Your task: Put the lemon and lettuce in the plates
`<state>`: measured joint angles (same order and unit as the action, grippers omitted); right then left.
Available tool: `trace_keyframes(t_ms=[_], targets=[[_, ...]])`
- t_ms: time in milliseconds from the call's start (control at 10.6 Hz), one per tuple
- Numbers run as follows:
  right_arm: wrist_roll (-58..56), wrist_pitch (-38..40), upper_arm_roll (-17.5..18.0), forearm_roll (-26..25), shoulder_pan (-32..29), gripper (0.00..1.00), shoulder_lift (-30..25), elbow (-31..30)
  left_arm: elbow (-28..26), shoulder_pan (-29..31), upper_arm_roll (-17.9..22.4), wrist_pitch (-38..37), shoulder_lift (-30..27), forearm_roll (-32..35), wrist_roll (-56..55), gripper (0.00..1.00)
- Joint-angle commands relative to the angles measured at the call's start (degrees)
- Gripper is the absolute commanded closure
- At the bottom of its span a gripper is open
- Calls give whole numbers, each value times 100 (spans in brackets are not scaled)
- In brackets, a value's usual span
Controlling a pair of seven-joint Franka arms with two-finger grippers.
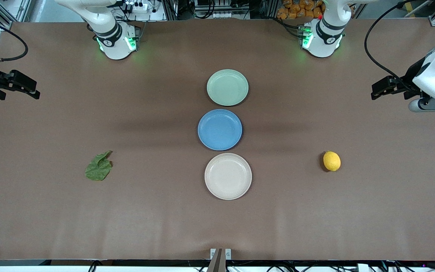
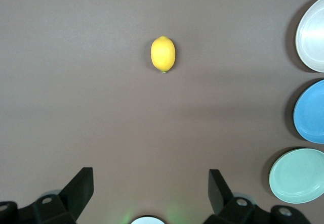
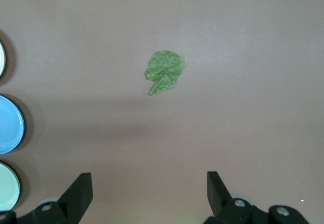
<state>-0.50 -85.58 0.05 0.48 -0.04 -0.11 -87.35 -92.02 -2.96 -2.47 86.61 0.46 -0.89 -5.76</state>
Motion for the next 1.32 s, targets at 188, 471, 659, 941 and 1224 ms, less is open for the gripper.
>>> trace_keyframes(t_ms=[188, 471, 659, 941, 1224], targets=[[15, 6, 30, 40, -66, 0, -16, -1, 88, 14, -26, -21, 33, 53, 84, 0], [-3, 15, 4, 40, -66, 0, -16, -27, 88, 6, -26, -4, 41, 62, 31, 0], [-29, 6, -32, 40, -66, 0, -16, -36, 88, 6, -26, 14, 42, 88, 31, 0], [-29, 6, -40, 31, -58, 0, -7, -54, 52, -73, -228, 66, 164, 387, 4, 0], [15, 6, -32, -30, -127, 0, 19, -71, 52, -65, -228, 294, 409, 379, 22, 0]])
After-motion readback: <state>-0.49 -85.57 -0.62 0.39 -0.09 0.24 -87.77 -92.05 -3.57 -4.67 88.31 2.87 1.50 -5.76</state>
